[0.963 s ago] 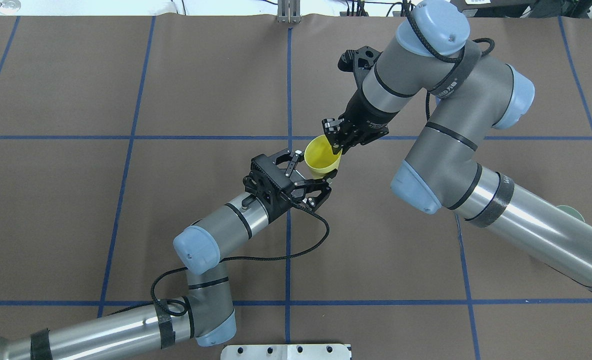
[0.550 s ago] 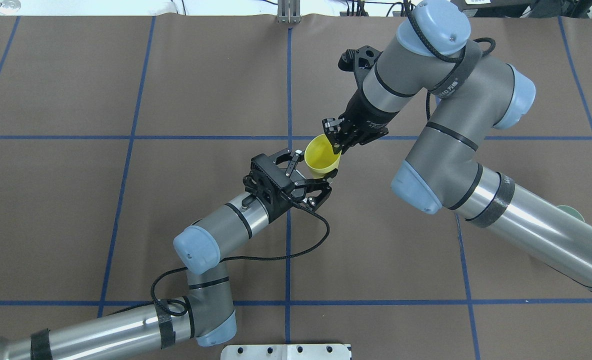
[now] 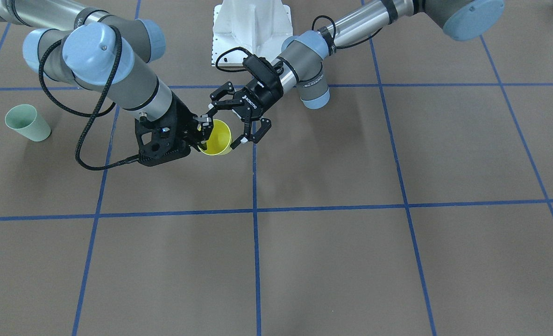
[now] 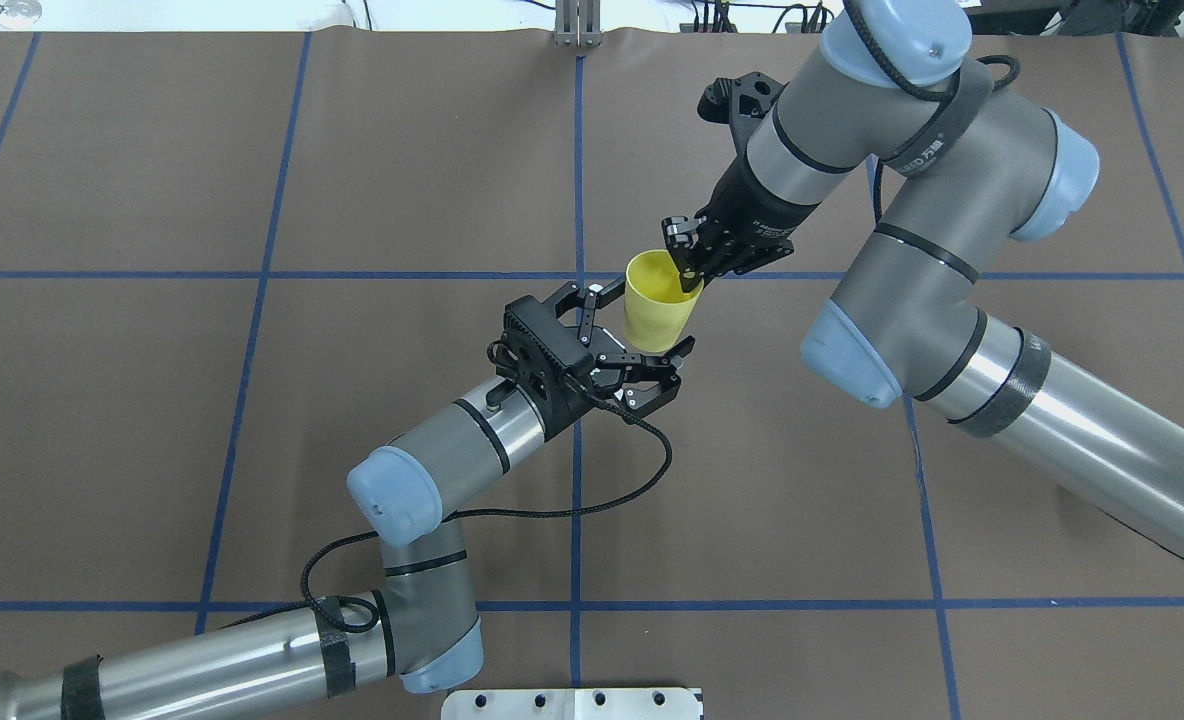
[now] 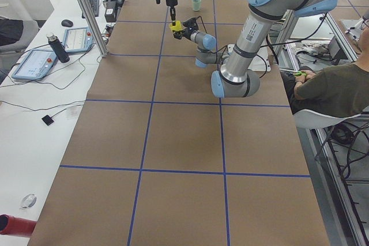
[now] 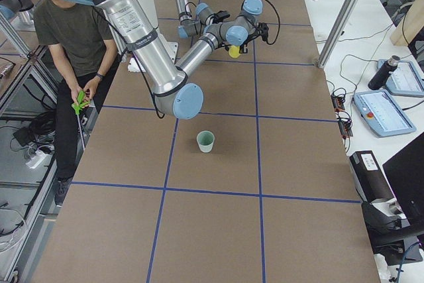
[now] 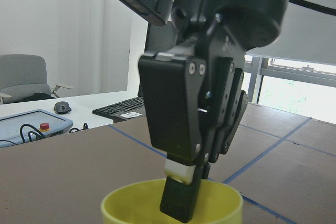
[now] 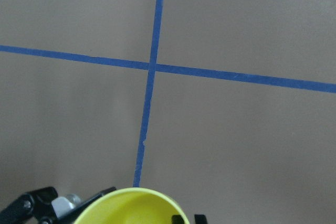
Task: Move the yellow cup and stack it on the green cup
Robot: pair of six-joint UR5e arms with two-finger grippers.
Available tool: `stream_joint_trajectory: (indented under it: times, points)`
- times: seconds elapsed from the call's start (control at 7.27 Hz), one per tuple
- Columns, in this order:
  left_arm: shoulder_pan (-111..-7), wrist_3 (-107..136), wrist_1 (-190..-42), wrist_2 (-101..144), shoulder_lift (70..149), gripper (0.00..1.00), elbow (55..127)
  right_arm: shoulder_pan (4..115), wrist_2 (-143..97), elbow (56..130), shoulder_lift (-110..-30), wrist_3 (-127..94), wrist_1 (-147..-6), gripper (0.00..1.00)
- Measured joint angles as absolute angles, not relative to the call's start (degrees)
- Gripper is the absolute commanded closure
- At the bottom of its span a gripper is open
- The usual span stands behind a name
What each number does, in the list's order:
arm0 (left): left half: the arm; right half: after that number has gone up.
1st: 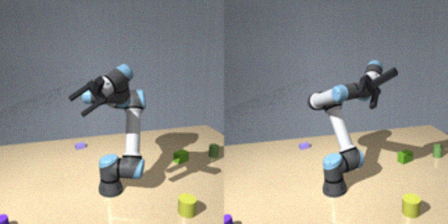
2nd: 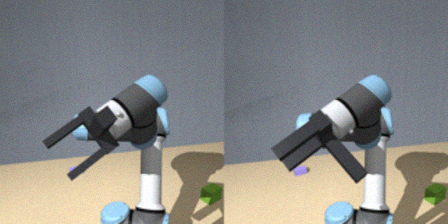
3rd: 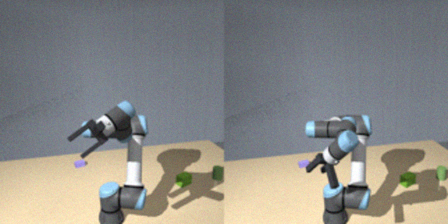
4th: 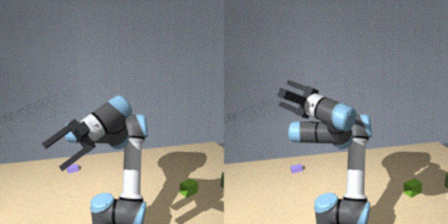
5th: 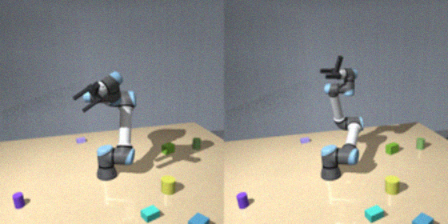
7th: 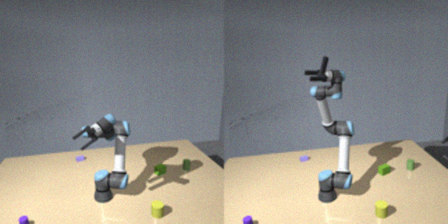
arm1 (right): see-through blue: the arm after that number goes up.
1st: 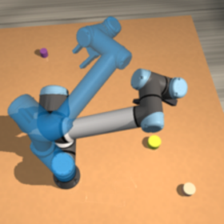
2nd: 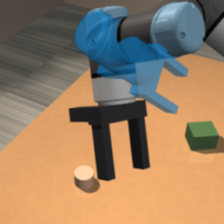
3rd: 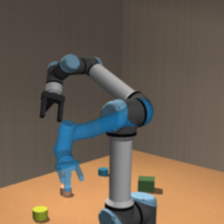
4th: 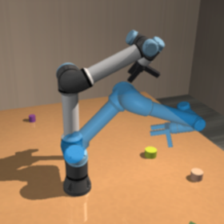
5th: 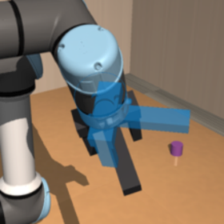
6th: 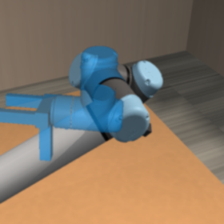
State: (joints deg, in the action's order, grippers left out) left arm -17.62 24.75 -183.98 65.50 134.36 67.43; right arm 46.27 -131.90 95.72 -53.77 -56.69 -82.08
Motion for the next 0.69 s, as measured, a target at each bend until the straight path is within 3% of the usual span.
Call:
stream_joint_trajectory:
  times: [0.28, 0.69]
  points:
    - [-17.7, 24.9, -184.0, 65.5, 134.2, 0.0, 67.8, 50.0, -133.9, 96.2, -55.6, -56.7, -82.1, 1.0]
    - [-18.5, 26.1, -183.9, 64.5, 134.3, 0.01, 68.6, 57.9, -134.0, 104.0, -67.0, -56.7, -82.4, 1.0]
